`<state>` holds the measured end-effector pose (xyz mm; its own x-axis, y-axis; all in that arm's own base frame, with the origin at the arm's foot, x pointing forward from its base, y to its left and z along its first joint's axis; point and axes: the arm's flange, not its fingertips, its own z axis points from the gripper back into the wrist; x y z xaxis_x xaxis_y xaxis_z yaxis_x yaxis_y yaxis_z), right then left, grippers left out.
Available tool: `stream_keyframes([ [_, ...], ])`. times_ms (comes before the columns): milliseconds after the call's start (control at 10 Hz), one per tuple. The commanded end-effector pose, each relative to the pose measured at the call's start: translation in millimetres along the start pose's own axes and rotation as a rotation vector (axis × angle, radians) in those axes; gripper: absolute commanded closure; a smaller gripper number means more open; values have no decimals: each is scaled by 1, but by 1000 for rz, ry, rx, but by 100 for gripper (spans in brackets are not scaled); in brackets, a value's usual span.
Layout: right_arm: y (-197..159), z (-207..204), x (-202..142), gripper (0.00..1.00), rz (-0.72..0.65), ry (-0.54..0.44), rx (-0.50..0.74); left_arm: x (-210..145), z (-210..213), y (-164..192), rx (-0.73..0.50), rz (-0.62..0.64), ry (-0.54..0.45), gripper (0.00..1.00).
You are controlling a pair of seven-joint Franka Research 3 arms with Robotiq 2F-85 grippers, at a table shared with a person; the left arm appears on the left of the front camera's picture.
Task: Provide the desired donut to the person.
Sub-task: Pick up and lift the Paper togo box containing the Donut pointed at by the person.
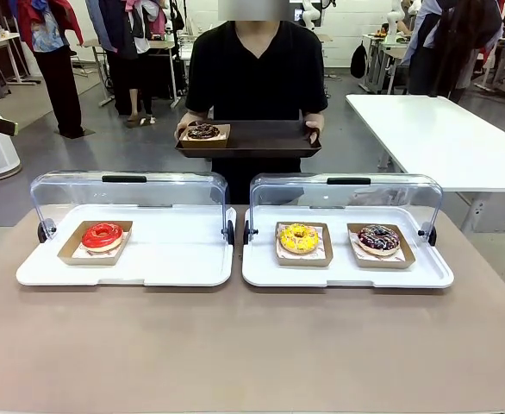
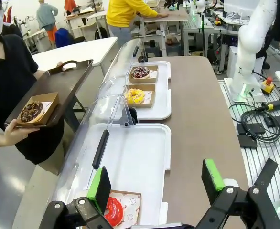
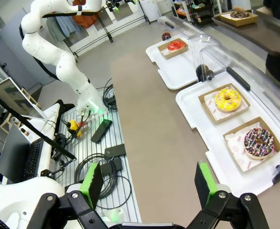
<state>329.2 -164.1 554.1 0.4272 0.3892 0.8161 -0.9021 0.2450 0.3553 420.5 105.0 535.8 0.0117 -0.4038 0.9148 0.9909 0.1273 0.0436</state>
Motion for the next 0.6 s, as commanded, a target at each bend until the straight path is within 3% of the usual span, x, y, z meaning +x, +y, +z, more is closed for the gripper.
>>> stream_keyframes([
  [0, 1, -1, 0, 0, 4, -1, 7, 3, 1, 0, 3, -13, -12, 0],
  [500, 1, -1, 0, 0, 4, -1, 7, 3, 1, 0, 3, -13, -12, 0],
])
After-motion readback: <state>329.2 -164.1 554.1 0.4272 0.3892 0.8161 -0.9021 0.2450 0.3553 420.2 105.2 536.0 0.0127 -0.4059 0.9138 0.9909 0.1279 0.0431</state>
